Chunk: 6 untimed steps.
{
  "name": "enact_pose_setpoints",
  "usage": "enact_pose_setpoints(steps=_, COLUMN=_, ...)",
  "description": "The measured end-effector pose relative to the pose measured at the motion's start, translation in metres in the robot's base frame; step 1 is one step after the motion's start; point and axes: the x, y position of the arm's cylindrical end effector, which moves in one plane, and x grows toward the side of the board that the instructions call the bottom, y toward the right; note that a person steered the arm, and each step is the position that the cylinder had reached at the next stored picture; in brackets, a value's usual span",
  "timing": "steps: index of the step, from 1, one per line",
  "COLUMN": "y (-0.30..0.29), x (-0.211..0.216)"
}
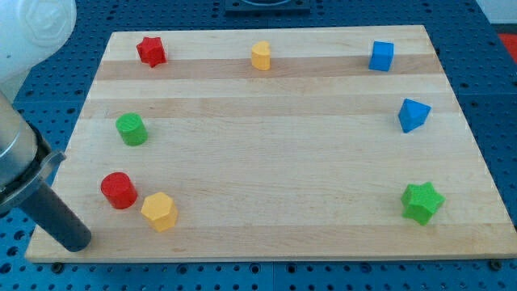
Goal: Push the red circle into the green circle
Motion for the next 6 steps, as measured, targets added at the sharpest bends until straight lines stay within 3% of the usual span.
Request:
enact_pose_setpoints(steps=1, y=0.067, x=-0.007)
enact_pose_setpoints(steps=5, y=0.036, x=-0.022)
enact_pose_setpoints(steps=6, y=0.036, x=-0.043)
